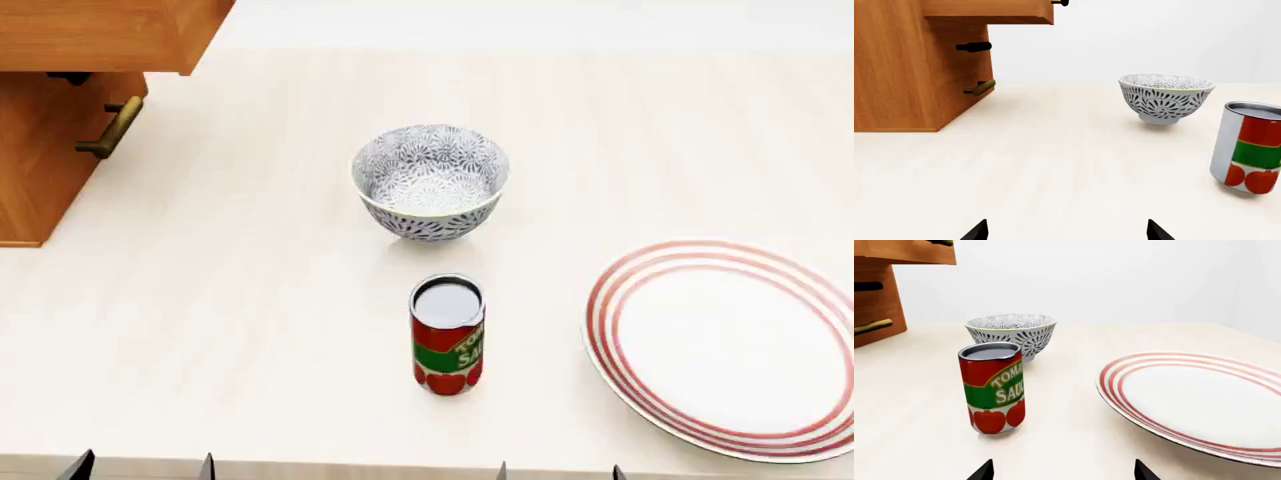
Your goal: Put the bowl on top of the cabinet.
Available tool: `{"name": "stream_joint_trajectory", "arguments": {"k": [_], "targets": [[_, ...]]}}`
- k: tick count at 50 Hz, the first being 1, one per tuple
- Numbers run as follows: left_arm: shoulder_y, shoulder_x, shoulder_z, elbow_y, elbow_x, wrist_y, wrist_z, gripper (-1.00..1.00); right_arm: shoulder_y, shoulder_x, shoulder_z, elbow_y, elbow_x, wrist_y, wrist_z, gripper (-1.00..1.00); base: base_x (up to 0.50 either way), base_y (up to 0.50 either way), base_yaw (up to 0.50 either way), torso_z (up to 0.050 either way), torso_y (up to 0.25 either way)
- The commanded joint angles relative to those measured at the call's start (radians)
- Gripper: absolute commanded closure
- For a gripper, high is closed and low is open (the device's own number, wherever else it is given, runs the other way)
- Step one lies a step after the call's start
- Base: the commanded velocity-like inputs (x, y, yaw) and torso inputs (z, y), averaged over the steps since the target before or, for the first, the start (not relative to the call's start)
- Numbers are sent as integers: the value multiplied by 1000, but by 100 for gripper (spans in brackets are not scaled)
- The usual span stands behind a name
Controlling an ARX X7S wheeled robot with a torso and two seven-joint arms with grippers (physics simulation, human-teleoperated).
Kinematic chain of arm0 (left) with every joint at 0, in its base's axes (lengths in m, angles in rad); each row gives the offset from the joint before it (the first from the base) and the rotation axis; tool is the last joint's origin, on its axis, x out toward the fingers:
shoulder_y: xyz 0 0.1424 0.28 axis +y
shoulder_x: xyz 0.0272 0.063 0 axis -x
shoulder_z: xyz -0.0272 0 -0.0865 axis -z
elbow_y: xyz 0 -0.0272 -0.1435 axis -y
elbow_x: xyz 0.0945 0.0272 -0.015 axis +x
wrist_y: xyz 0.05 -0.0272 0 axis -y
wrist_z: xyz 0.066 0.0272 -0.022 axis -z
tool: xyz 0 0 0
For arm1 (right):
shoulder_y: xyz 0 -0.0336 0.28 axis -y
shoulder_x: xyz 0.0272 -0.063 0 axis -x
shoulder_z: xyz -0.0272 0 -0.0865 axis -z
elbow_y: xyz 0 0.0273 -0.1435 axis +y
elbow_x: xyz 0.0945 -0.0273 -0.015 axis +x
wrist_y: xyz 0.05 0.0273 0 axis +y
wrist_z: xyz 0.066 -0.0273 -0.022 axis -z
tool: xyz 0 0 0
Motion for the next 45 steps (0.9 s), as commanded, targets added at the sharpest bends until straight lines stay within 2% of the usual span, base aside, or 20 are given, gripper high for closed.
{"name": "stream_joint_trajectory", "arguments": {"k": [1, 21, 24, 28, 45], "targets": [[-1, -16, 18, -3, -17, 3, -18, -100, 0, 16, -18, 3, 19, -4, 18, -100, 0, 0, 0, 0, 0], [1, -63, 76, 2, -54, 14, -73, -100, 4, 61, -74, 4, 66, -3, 72, -100, 0, 0, 0, 0, 0], [-7, -72, 109, -1, 42, -50, -132, -100, 6, 66, -80, 10, 70, -8, 75, -100, 0, 0, 0, 0, 0], [8, -74, 93, 17, -48, 26, -90, -100, 5, 71, -85, 5, 76, -5, 81, -100, 0, 0, 0, 0, 0], [-3, -94, 122, 2, -53, 0, -116, -100, 3, 89, -104, 10, 97, -22, 103, -100, 0, 0, 0, 0, 0]]}}
